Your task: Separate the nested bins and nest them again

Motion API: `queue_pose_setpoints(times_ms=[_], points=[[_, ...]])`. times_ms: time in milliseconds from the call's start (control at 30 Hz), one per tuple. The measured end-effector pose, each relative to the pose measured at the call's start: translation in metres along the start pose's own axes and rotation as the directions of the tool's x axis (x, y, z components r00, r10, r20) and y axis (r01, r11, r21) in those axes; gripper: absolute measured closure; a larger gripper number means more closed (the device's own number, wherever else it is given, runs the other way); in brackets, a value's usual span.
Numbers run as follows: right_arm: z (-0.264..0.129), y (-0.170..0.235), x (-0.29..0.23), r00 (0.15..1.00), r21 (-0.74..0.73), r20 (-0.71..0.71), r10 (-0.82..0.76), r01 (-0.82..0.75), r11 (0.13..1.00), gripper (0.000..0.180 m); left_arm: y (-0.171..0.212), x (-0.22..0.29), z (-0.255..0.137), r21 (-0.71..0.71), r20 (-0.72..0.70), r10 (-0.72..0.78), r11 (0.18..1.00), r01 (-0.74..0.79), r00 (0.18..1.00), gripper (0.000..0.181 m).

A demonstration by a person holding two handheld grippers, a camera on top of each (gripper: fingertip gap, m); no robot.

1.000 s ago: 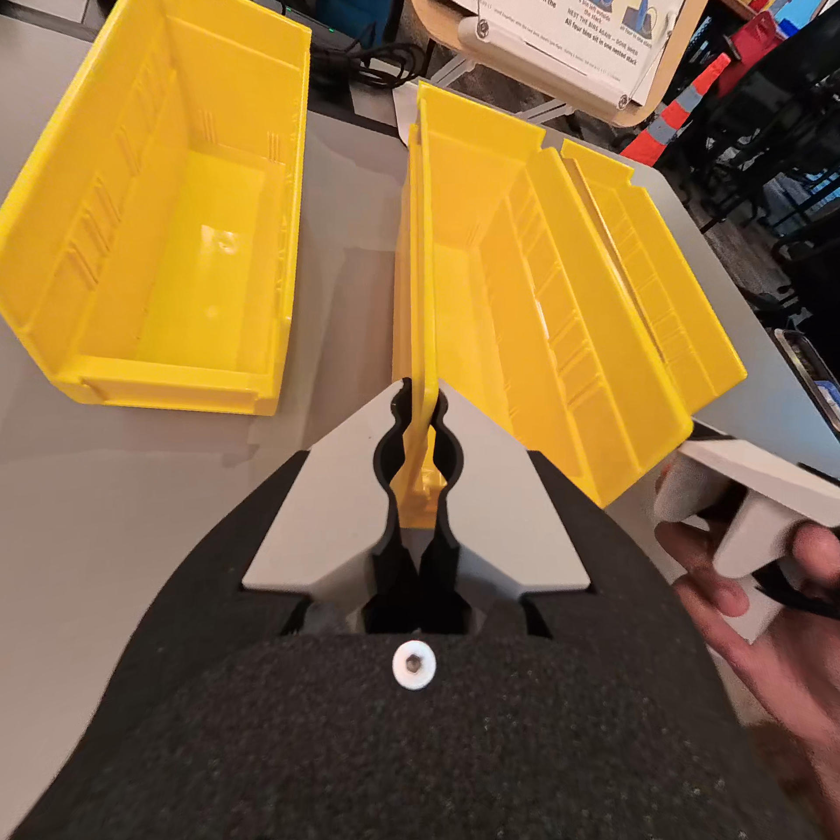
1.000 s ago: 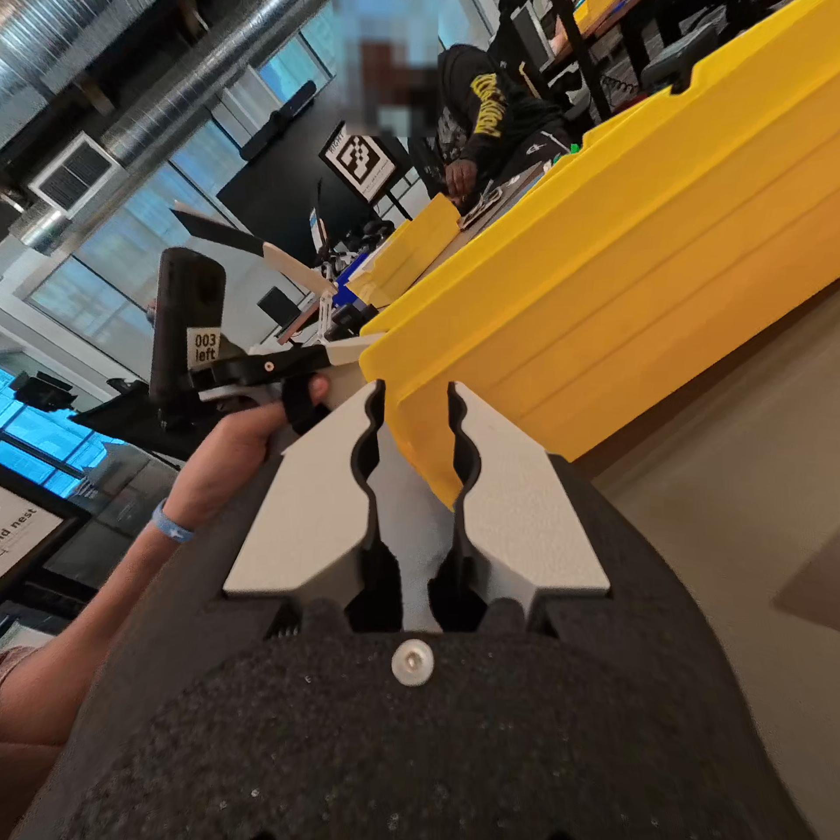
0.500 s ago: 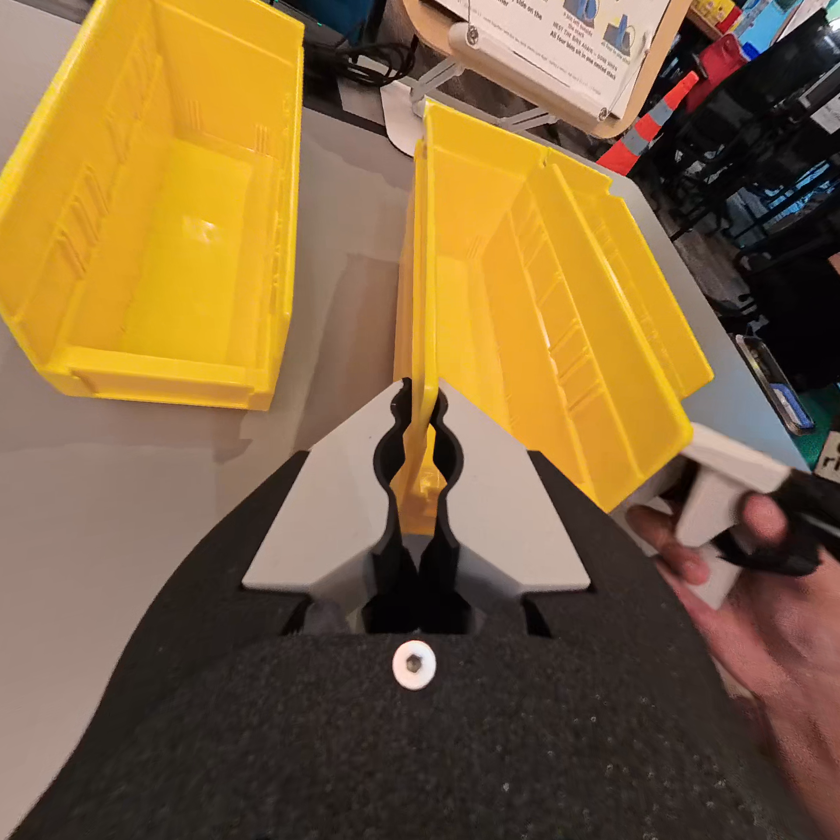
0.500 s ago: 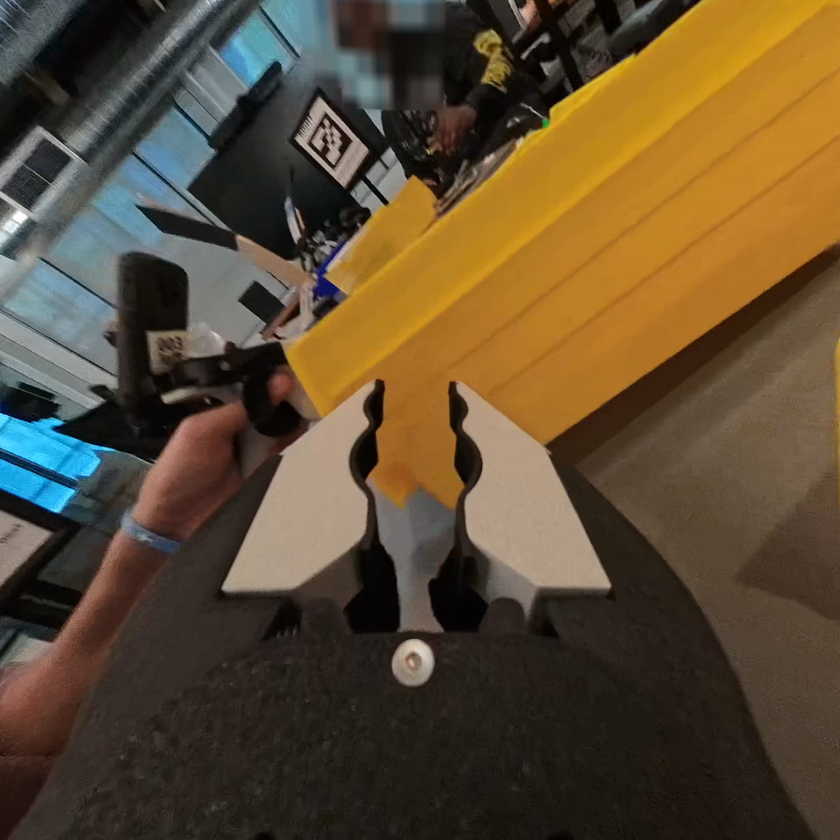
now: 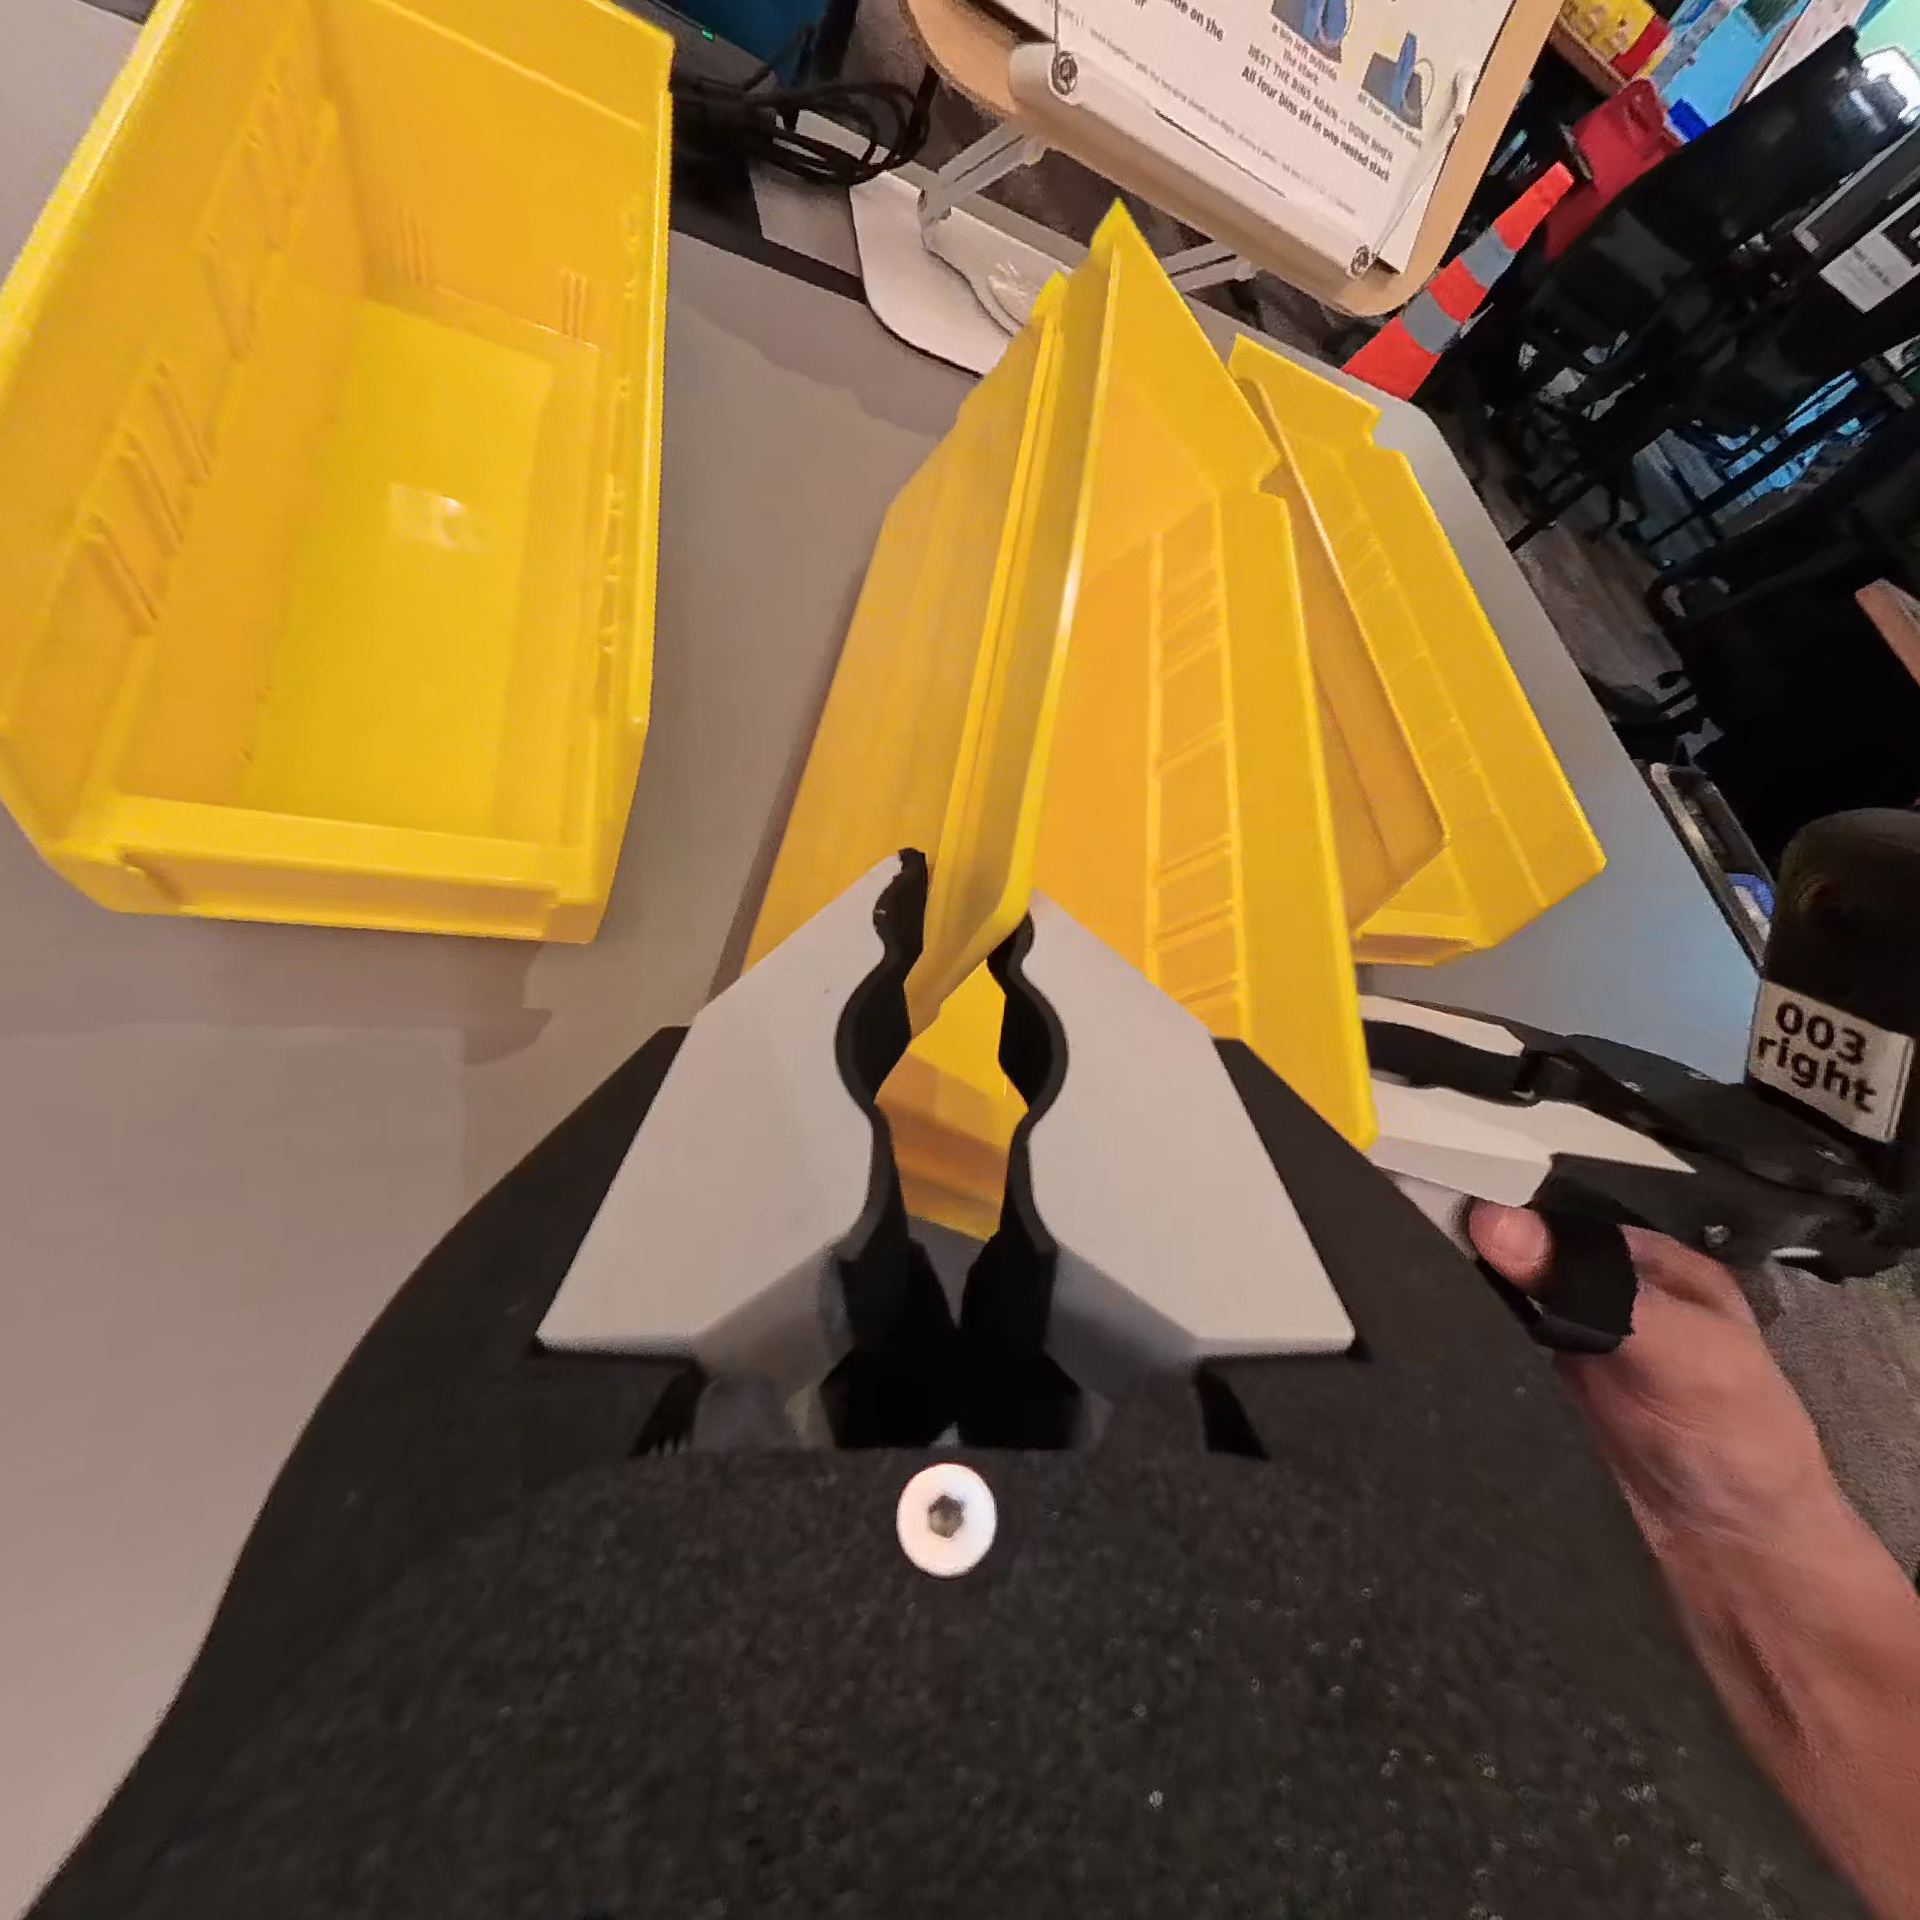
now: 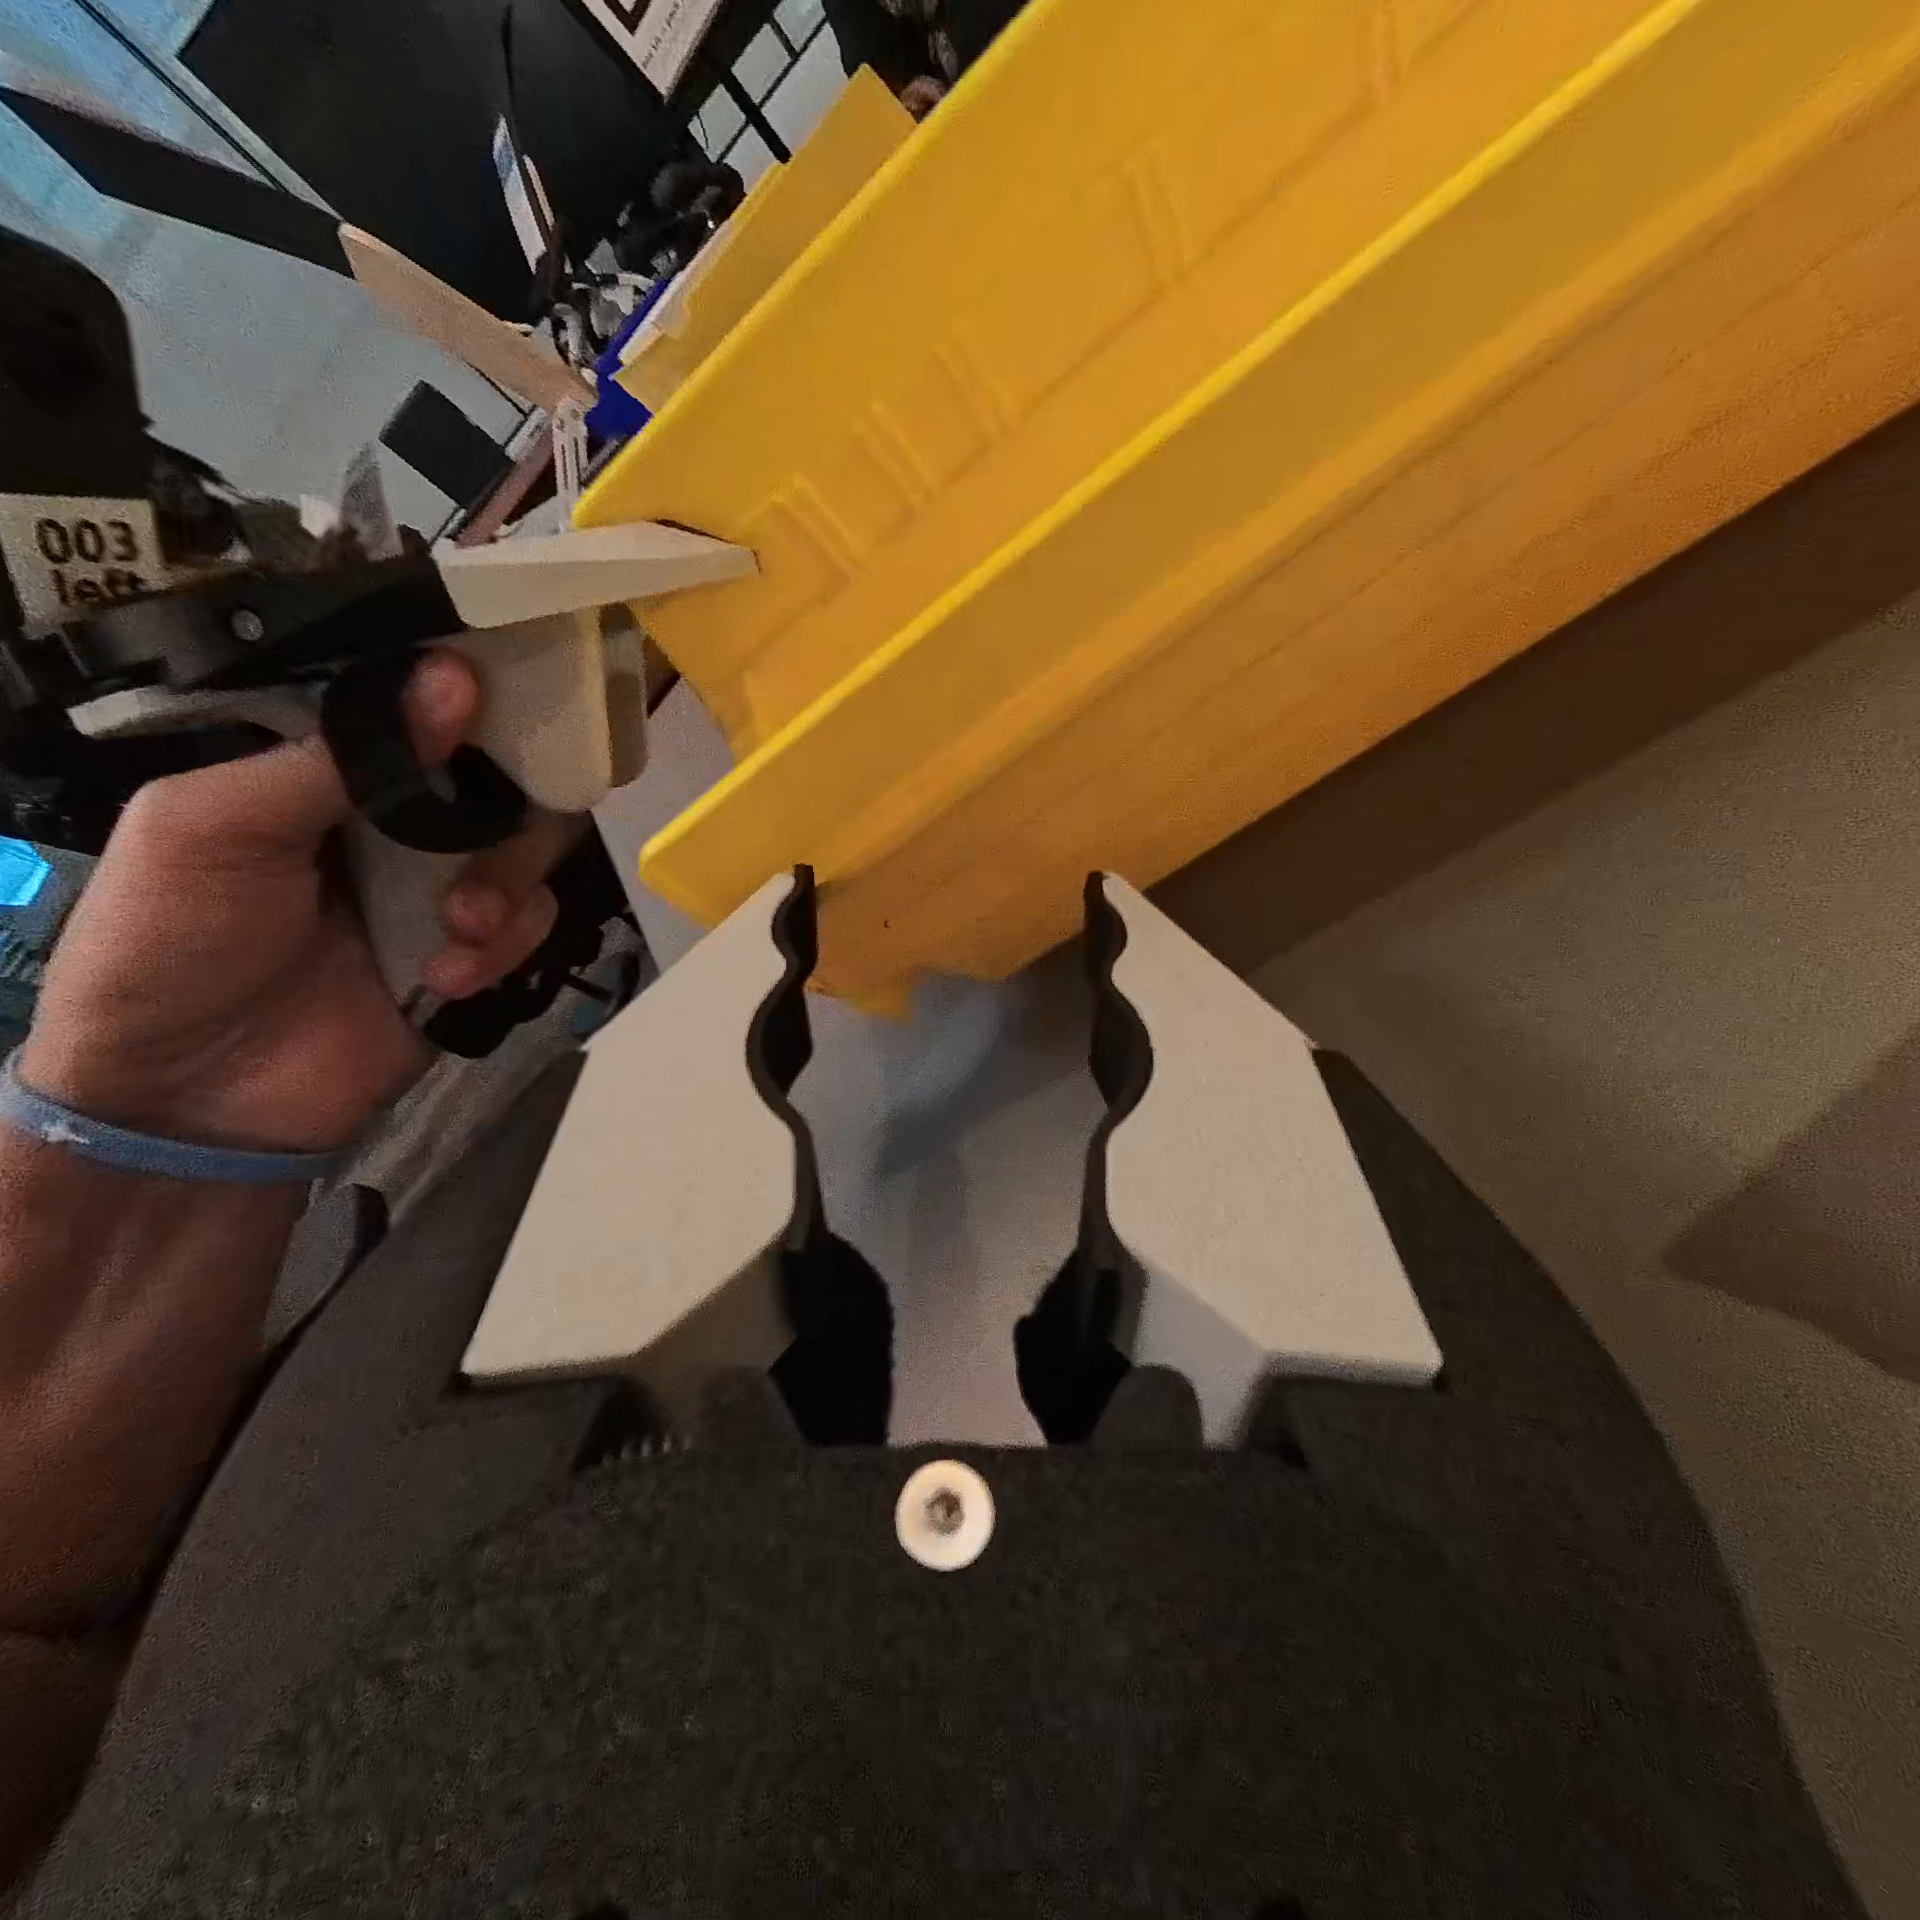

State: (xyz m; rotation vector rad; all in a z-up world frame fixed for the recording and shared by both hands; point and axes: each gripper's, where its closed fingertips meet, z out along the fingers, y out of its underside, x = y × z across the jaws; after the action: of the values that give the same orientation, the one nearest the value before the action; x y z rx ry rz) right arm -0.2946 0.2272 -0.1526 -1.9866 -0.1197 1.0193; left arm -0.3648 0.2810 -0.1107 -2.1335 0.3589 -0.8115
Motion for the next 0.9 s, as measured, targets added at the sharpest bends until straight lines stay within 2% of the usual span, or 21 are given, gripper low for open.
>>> queue_pose_setpoints(times_ms=[133,267,333,400,600,700,767,833,900], points=[[0.005,0.003,0.004,0.996,-0.048,-0.062,-0.065,0.062,0.997,0.128,0.001,-0.004,-0.001,0.007,0.0,-0.026,1.0,0.026,1.0,0.172],[0.003,-0.008,-0.003,1.0,-0.009,0.004,-0.002,0.002,1.0,0.128,0.003,-0.012,0.001,0.002,0.045,0.05,0.999,-0.05,0.998,0.174],[-0.012,-0.029,-0.008,0.998,0.051,0.05,0.027,-0.029,0.998,0.131,0.012,-0.011,0.006,-0.015,0.033,0.061,0.998,-0.061,0.998,0.177],[-0.033,-0.048,-0.01,0.999,0.117,0.047,-0.019,0.013,0.993,0.131,0.02,-0.011,0.01,-0.018,0.013,0.021,1.0,-0.02,1.0,0.177],[-0.095,-0.079,-0.002,0.989,0.242,-0.102,-0.112,0.133,0.961,0.13,0.025,-0.007,0.013,0.024,0.056,0.024,0.999,-0.025,0.998,0.172],[-0.106,-0.075,0.006,0.974,0.2,-0.185,-0.13,0.167,0.966,0.127,0.032,0.015,0.016,0.009,-0.022,0.001,1.0,-0.001,1.0,0.15],[-0.104,-0.077,0.007,0.975,0.126,-0.193,-0.108,0.134,0.983,0.12,0.04,0.034,0.018,-0.016,-0.069,0.059,0.998,-0.061,0.996,0.14],[-0.095,-0.083,0.011,0.965,-0.011,-0.231,-0.127,0.128,0.992,0.108,0.048,0.054,0.021,-0.047,-0.119,0.136,0.989,-0.142,0.984,0.134],[-0.081,-0.101,0.021,0.931,-0.173,-0.298,-0.211,0.164,0.971,0.096,0.057,0.08,0.024,-0.071,-0.217,0.183,0.977,-0.203,0.959,0.117]])
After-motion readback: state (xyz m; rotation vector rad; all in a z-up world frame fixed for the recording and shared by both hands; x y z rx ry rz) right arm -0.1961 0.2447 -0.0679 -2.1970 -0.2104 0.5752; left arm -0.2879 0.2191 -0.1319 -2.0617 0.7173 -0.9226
